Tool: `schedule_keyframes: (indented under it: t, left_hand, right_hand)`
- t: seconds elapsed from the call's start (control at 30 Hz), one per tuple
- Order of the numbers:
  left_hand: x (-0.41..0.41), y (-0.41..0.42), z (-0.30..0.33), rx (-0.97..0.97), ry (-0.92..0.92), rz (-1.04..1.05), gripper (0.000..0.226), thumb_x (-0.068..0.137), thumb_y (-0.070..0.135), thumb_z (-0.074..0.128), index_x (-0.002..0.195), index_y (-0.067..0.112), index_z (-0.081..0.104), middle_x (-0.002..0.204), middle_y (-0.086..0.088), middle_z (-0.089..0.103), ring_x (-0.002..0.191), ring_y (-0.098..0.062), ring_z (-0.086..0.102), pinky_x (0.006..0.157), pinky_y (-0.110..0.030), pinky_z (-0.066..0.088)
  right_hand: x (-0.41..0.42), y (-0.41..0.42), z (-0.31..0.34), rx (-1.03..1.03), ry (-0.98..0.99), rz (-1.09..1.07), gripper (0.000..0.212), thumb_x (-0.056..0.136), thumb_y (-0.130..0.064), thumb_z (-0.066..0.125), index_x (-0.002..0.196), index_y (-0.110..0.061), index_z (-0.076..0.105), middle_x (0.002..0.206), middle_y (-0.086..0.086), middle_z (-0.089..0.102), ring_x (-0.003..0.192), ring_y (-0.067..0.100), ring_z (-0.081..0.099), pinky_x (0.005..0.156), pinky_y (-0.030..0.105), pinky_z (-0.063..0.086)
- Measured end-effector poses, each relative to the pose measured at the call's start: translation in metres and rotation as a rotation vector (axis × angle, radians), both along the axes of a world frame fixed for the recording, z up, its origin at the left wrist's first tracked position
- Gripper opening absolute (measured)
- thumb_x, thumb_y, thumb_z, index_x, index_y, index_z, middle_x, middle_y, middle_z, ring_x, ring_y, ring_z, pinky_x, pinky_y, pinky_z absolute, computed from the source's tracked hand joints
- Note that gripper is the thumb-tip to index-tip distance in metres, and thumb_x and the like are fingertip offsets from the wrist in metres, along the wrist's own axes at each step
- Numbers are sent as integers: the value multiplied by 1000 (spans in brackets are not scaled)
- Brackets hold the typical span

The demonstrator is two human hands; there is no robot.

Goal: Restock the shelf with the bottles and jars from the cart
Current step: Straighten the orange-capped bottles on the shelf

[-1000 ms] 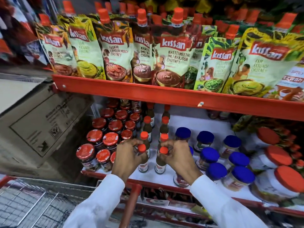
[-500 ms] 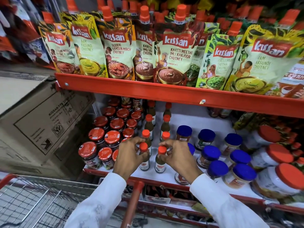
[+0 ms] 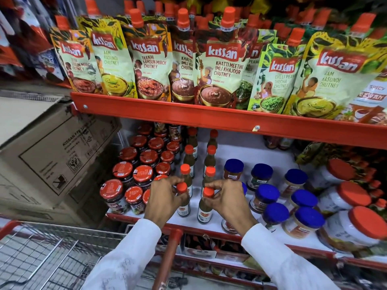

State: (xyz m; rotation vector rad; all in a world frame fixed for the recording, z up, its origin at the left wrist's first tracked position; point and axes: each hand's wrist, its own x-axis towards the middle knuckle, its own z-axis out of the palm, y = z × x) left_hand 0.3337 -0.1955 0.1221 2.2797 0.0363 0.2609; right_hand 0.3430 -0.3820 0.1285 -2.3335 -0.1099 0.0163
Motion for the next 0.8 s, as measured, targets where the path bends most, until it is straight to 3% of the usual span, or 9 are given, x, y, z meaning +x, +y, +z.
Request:
schedule_keyframes:
  t: [0.2,0.5,0.8]
  left_hand:
    - [-1,2,0,14,7,0,43,64,8,82,105,16,75,82,2,77,64,-7,69,70,-33,62]
    - [-5,3,1,36,-3,-11,41,67,9,82,107,14,74,86,1,78,62,1,63,71,-31,61]
    - [-6,2,0,47,-2,5,42,67,10,84,108,14,74,92,-1,79,71,-8,70,74,-31,62]
  right_hand:
    - [-2,3,3,-40,-22,10,39,69,-12,79,106,-21,74,89,-3,78,71,10,69,74,22,56]
    - [-6,4,3,-53,-31,22,38,69,-11,80,106,-21,74,85,-3,78,66,9,68,76,27,60]
    - [-12,2,5,-13,6,35,41,72,-14,81,109,-25,71,75,-10,69,50,-11,57,49,1,39]
